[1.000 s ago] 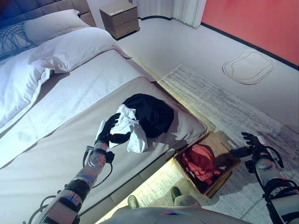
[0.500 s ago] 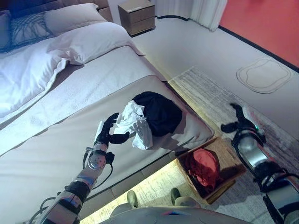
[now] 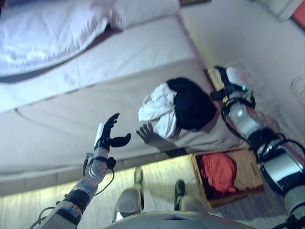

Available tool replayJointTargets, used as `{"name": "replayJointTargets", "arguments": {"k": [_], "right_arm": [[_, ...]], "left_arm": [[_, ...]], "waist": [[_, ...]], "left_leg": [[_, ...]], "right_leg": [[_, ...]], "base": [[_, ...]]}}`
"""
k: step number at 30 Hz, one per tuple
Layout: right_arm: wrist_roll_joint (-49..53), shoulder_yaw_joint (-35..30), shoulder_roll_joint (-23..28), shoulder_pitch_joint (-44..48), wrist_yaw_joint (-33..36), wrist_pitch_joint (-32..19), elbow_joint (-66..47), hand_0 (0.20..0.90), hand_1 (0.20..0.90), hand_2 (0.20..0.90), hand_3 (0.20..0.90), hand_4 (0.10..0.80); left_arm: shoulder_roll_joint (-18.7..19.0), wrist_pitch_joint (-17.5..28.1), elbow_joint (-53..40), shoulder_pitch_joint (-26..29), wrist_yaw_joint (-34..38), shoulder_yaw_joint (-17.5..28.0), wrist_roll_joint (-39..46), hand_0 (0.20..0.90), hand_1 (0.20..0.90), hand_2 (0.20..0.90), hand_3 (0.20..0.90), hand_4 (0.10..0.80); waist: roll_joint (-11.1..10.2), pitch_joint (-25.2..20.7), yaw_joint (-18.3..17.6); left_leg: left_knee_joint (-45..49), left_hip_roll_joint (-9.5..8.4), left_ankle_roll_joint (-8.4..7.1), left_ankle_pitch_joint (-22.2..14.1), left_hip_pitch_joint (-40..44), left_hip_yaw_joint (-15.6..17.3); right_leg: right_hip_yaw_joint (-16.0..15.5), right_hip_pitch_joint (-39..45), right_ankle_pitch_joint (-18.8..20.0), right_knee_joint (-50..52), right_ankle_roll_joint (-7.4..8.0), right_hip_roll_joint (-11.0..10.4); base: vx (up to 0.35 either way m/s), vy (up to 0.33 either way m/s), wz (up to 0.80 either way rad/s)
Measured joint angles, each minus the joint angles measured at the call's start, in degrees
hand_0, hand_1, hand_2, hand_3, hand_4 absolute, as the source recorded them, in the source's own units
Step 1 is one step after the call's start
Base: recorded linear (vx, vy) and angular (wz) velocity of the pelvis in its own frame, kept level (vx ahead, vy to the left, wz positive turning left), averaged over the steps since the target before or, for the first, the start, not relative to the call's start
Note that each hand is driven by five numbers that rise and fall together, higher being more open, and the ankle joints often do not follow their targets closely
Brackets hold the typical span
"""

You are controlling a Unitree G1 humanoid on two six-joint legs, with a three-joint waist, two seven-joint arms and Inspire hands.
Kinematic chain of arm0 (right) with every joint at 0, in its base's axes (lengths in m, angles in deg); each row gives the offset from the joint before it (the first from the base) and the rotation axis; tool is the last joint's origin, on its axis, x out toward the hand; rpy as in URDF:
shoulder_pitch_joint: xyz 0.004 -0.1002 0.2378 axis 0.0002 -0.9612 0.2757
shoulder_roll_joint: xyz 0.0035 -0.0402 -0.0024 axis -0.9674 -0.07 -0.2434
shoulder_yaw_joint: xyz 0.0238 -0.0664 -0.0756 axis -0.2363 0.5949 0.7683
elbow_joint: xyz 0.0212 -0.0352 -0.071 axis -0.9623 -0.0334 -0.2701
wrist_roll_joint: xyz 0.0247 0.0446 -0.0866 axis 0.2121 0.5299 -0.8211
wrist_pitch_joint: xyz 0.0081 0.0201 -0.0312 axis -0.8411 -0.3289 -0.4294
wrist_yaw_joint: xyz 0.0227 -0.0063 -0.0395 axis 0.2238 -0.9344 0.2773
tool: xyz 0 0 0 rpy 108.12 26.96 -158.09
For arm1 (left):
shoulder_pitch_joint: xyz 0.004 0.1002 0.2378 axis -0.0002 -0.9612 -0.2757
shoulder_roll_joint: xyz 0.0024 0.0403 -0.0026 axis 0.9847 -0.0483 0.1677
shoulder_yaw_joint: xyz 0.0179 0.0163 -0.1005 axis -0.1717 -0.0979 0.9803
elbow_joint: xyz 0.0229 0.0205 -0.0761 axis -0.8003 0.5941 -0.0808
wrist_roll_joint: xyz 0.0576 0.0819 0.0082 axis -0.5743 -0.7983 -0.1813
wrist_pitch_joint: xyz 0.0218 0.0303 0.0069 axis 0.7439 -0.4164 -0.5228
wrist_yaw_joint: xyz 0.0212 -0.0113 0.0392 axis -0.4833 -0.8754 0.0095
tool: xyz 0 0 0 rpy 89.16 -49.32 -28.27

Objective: Pick up the clothes from the bed and place them into the basket

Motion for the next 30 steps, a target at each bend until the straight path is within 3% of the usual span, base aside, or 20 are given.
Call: {"name": "replayJointTargets", "arguments": {"k": [2, 4, 6, 9, 12, 20, 30], "right_arm": [[0.1, 1.7, 0.6, 6.2, 0.1, 0.7, 2.4, 0.9, 0.9, 0.9, 0.9, 0.8], [0.1, 2.3, 0.7, 8.5, 0.1, 0.9, 3.6, 0.9, 0.9, 0.9, 0.9, 0.8], [0.0, 4.3, 0.7, 10.1, -0.1, 0.9, 5.3, 0.9, 0.9, 0.9, 0.9, 0.8], [0.0, 6.5, 0.0, 10.3, -0.7, 1.3, 5.5, 0.9, 0.9, 0.9, 0.9, 0.8], [0.0, 6.5, -1.8, 10.4, -1.6, 2.4, 6.6, 0.9, 0.9, 0.9, 0.9, 0.8], [-0.3, 6.5, -4.1, 15.8, -2.3, 4.5, 8.9, 0.9, 0.9, 0.9, 0.9, 0.8], [-1.6, 6.6, -4.2, 20.2, -12.9, 12.9, 19.6, 0.9, 0.9, 0.9, 0.9, 0.8]], "left_arm": [[0.4, 0.8, -0.6, 1.8, 0.4, -0.1, 0.0, 0.9, 0.9, 0.9, 0.9, 0.8], [1.1, 1.0, -1.3, 2.2, 0.7, -0.1, 0.0, 0.9, 0.9, 0.9, 0.9, 0.8], [1.9, 1.3, -2.6, 1.9, 1.6, -0.3, 0.0, 0.9, 0.9, 0.9, 0.9, 0.8], [3.8, 1.6, -4.2, 1.2, 2.8, -0.3, 0.1, 0.9, 0.9, 0.9, 0.9, 0.8], [4.6, 1.7, -5.7, 0.5, 2.9, -0.4, 0.2, 0.9, 0.9, 0.9, 0.9, 0.8], [5.6, 3.6, -9.4, -0.3, 2.8, -1.9, 0.2, 0.9, 0.9, 0.9, 0.9, 0.8], [6.3, 4.9, -16.2, -4.1, 2.8, -2.1, 1.2, 0.9, 0.9, 0.9, 0.9, 0.8]], "waist": [[0.5, 4.4, 1.5], [0.1, 7.7, 3.8], [0.2, 9.6, 5.3], [0.2, 10.5, 7.8], [0.3, 10.8, 9.8], [1.3, 11.4, 10.8], [2.8, 12.1, 12.5]], "left_leg": [[1.8, -0.76, -0.02, 0.0, -3.6, -1.4], [3.1, -2.91, -0.15, -0.1, -5.0, -2.3], [5.4, -4.4, -0.38, -0.6, -6.6, -2.9], [9.8, -5.74, -0.08, -2.0, -9.8, -4.0], [14.5, -6.82, 0.3, -3.8, -11.2, -4.8], [23.6, -8.14, -0.21, -6.9, -17.7, -6.4], [28.5, -8.78, -0.23, -7.0, -28.0, -8.2]], "right_leg": [[-0.9, -6.5, -3.8, 9.3, -0.77, -1.4], [-1.1, -10.8, -8.0, 18.2, -1.32, -4.2], [-1.1, -13.4, -10.7, 23.8, -1.65, -6.5], [-2.0, -15.8, -12.8, 28.3, -2.11, -8.0], [-2.5, -16.1, -14.7, 32.0, -2.6, -9.1], [-3.1, -21.0, -18.2, 40.7, -3.63, -10.9], [-3.3, -31.3, -19.1, 47.5, -3.6, -11.4]], "base": [[-0.071, 0.042, 0.41], [-0.037, 0.053, 0.45], [-0.012, 0.023, 0.41], [0.042, 0.016, 0.3], [0.043, 0.012, 0.22], [-0.005, 0.023, 0.14], [-0.051, -0.012, 0.09]]}}
